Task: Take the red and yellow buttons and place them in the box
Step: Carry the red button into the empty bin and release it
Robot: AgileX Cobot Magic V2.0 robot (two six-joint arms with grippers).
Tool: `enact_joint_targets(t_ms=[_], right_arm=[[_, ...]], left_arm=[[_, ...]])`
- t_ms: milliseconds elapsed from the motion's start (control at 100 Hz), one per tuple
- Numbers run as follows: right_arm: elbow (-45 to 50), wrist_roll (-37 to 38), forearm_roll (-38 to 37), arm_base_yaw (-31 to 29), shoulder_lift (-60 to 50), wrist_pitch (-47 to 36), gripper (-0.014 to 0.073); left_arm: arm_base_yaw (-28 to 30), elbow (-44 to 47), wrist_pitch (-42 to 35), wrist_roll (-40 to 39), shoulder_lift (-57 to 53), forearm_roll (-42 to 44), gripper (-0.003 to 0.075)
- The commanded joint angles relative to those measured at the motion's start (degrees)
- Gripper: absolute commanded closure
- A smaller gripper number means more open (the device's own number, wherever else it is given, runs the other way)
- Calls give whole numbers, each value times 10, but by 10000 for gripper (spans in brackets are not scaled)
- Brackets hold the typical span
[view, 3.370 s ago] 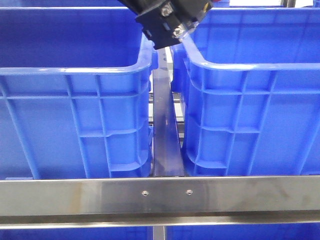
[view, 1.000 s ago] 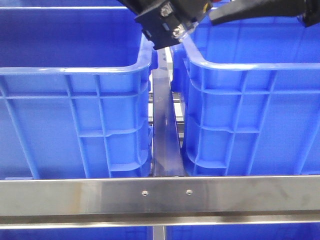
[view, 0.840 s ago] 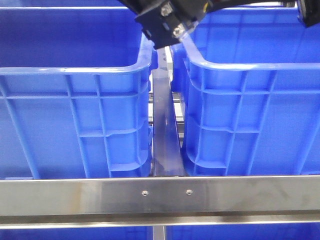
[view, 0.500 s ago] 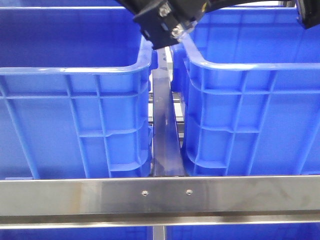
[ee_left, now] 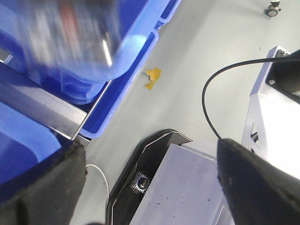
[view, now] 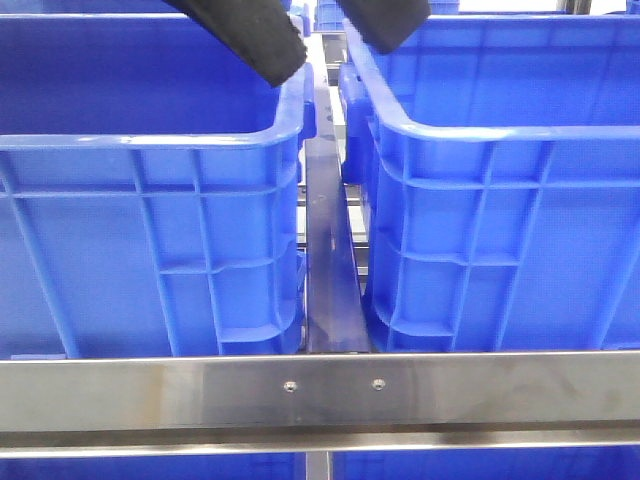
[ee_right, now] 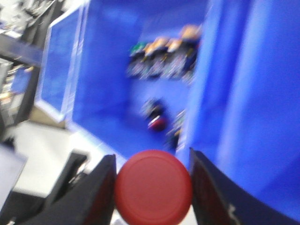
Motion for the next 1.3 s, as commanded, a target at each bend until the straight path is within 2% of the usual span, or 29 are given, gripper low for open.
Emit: enact_joint_targets(t_ms=[0,80,200,480,660,820,1290], right_arm=[[-45,-8,-14,-34,-13,-14,322],[-56,-10,-46,-52,-13,-55,322],[-56,-39,-92,-58,-10,-160,322],[-56,-128,-96,-57,50,-336,322],[-56,-189,-96,-56,109,-395,322],[-56,-213,-96,-51,149,-437,322],[-60,-218,-97,3,228,-565,322]], left_arm=[[-5,-15,-17,0,-21,-18,173],[-5,-15,-17,0,-21,-18,173],[-5,-15,-16,0,-21,-18,174],[-5,-15,-16,0,-21,-18,174],[-5,-15,-16,0,-21,-18,174],[-5,-15,-16,0,-21,-18,174],[-5,-15,-16,0,-21,-18,174]])
